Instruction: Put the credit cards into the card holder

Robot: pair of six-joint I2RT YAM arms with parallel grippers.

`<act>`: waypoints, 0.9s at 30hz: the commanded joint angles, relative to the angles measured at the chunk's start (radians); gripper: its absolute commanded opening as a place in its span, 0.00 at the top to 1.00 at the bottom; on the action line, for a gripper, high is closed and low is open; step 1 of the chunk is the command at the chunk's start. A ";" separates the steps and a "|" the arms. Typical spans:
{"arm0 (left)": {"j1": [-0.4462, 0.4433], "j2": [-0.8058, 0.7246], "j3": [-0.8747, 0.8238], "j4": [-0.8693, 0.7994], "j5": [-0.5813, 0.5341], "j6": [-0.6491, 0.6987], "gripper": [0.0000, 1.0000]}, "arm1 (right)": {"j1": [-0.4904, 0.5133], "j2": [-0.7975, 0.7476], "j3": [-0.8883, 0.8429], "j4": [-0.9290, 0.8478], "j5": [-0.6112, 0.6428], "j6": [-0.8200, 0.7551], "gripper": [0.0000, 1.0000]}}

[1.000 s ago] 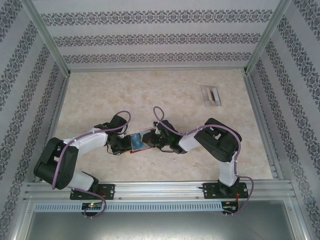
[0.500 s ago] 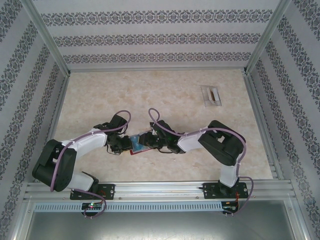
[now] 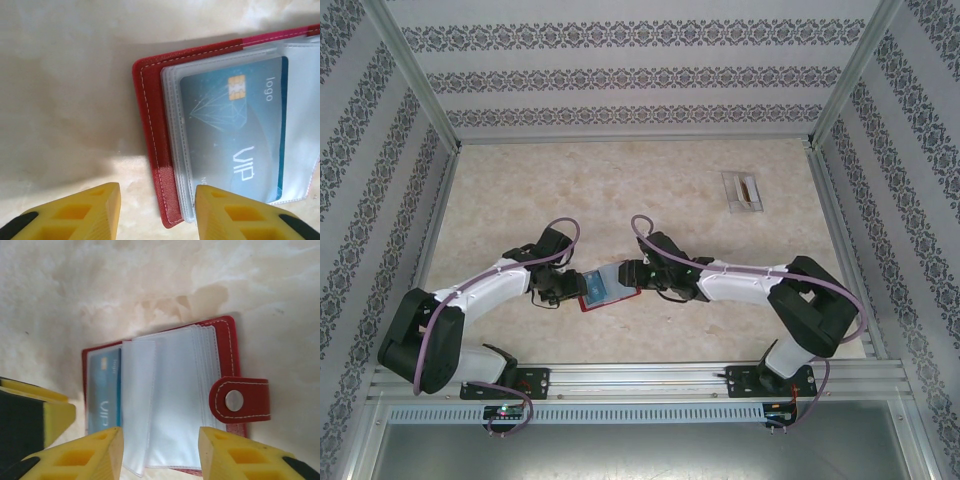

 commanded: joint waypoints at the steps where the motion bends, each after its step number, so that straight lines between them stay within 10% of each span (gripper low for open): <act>1: -0.010 -0.003 -0.005 -0.014 -0.029 0.005 0.61 | 0.014 0.068 0.098 -0.137 -0.020 -0.102 0.54; 15: -0.010 0.066 -0.006 -0.007 -0.061 0.001 0.67 | 0.028 0.231 0.206 -0.155 -0.113 -0.073 0.60; 20: -0.012 0.060 -0.018 0.017 -0.051 0.001 0.67 | 0.016 0.190 0.184 -0.157 -0.104 -0.087 0.90; 27: -0.010 0.037 -0.029 0.032 -0.052 -0.003 0.68 | -0.024 0.131 0.163 -0.235 -0.035 -0.148 0.94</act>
